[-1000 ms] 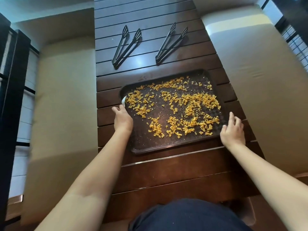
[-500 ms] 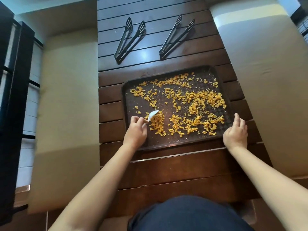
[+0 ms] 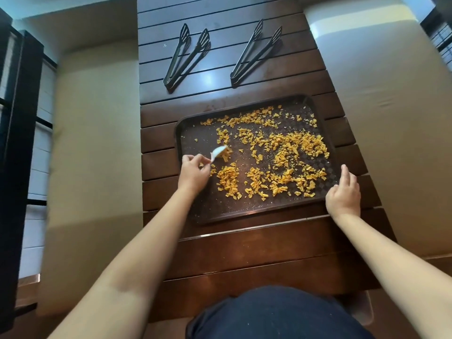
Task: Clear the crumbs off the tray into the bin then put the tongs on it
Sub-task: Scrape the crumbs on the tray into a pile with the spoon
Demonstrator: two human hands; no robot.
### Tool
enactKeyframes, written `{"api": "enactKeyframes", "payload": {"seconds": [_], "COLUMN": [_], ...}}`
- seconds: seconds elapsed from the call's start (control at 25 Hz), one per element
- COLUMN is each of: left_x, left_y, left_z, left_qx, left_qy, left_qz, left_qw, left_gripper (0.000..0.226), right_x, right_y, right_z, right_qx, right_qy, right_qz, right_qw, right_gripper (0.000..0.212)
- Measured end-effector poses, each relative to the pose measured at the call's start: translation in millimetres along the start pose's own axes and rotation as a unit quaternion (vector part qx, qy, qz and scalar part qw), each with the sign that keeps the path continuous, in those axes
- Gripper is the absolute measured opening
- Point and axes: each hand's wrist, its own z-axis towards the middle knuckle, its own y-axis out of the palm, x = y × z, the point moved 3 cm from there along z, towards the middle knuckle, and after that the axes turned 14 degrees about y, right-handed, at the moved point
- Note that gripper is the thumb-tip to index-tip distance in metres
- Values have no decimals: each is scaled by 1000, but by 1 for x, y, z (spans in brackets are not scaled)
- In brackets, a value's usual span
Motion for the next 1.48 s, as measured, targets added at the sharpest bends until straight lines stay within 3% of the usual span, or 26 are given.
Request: {"api": "enactKeyframes", "payload": {"seconds": [0.24,0.32,0.48,0.6,0.88,1.08,1.16,1.32,1.48], "left_x": [-15,-18,-22,-25,-22,-12,-7,-2,-10], "left_y": [7,-4,-26,-24,2,-16,-14,4,-1], "left_z": [-56,-54,-37,-34,-66,-46,-39,-45,-63], "left_qx": [-74,-45,127,114,-9,96,73,-39,-101], "left_qy": [65,51,-66,-104,4,-65,-83,-27,21], "left_qz": [70,64,37,37,69,-6,-3,19,137], "left_qw": [993,996,989,987,998,993,994,999,985], "left_gripper": [4,1,17,21,9,18,20,12,9], "right_x": [-1,-2,-2,-2,-2,-2,-1,3,6], "right_y": [1,1,-1,-3,-4,-6,-6,-7,-6], "right_z": [0,0,-1,-2,-2,-2,-2,0,-2], "right_qx": [-8,-13,-28,-45,-51,-66,-72,-81,-78], "right_qy": [7,10,21,32,32,29,27,19,7], "right_qz": [-2,-3,-13,-19,-27,-40,-37,-25,-22], "right_qw": [1000,1000,999,998,998,997,996,996,997], "right_gripper": [53,54,54,54,55,55,56,55,55]}}
